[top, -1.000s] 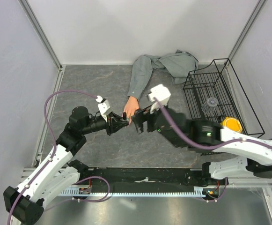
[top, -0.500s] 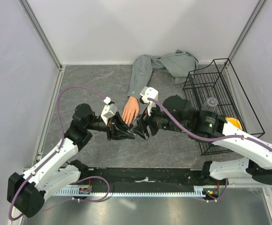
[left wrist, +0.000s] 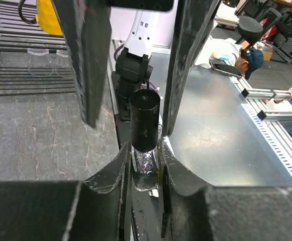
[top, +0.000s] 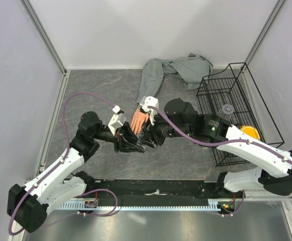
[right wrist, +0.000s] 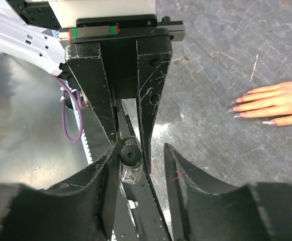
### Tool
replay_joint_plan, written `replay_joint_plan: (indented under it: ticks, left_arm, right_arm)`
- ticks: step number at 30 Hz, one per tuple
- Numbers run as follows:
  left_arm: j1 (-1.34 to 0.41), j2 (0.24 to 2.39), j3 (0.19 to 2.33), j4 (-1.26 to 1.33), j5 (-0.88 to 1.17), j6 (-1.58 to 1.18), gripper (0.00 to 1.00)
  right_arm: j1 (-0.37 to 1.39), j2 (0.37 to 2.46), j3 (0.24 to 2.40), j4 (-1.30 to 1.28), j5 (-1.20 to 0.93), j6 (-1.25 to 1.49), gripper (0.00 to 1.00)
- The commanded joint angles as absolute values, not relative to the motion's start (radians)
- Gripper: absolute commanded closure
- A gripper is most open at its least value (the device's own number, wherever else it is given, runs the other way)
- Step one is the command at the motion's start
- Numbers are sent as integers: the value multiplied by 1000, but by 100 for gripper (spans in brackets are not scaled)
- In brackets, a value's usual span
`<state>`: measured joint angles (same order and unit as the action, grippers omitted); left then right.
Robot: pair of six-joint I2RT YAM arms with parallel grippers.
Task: Paint the nails
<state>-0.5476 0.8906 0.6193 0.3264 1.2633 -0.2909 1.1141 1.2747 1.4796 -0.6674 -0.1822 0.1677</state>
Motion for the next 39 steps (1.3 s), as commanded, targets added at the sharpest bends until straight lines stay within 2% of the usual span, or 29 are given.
replay_joint_plan:
  ticks: [1,2,3,5,6,8,10,11,12,14,16,20,23,24,25,26,28,29,31,32,34,35,39]
  left_arm:
    - [-554,885,626,370,1276,-314,98]
    - [-554,884,627,361,1266,-311,98]
    - [-552,879,627,350,1258,-298,98]
    - [-552,861,640,304,1195,-232,98]
    - [-552,854,647,225,1162,-203,98]
    - [-549,831,670,146,1021,-126,98]
    - [-529,815,672,80,903,-104,98]
    - [-519,802,675,60,764,-98,98]
    - [-511,796,672,25,691,-95,98]
    - [-491,775,678,6,555,-84,98]
    - [-486,753,677,6,520,-68,98]
    - [-486,707,652,11,498,-61,98]
    - [-486,712,652,8,529,-60,98]
    - [-486,721,658,8,544,-58,98]
    - [-486,726,660,11,579,-58,98]
    - [-486,733,663,12,604,-58,98]
    - [-486,750,664,21,687,-63,98]
    - [-486,756,664,28,722,-66,98]
    - [-486,782,667,52,838,-80,98]
    - [-486,793,670,64,882,-87,98]
    - [-488,828,672,101,1015,-127,98]
    - [-488,842,667,157,1063,-149,98]
    - [-494,868,626,366,1238,-317,98]
  right_arm:
    - [1111,1289,1514,-652,-225,147,58]
    - [1111,1292,1513,-650,-225,147,61]
    - [1111,1295,1513,-650,-225,149,71]
    - [1111,1298,1511,-650,-230,156,84]
    - [1112,1298,1509,-652,-224,163,100]
    - [1111,1298,1500,-650,-175,204,100]
    - [1118,1305,1500,-660,-25,254,100]
    - [1136,1308,1499,-663,70,347,100]
    - [1173,1315,1502,-676,437,407,100]
    - [1320,1347,1477,-710,741,640,100]
    - [1444,1417,1466,-683,1018,736,100]
    - [1470,1578,1569,-727,1121,790,100]
    - [1470,1566,1576,-717,1089,760,100]
    - [1468,1528,1559,-675,1078,714,96]
    - [1467,1508,1542,-669,1053,701,88]
    - [1460,1488,1536,-667,1028,680,69]
    - [1437,1424,1522,-666,973,594,52]
    - [1431,1398,1513,-669,909,563,39]
    - [1384,1321,1499,-678,792,477,30]
    - [1365,1295,1491,-680,669,457,22]
    - [1284,1218,1468,-666,493,360,18]
    - [1222,1185,1460,-648,284,327,19]
    - [1160,1178,1471,-646,-68,204,23]
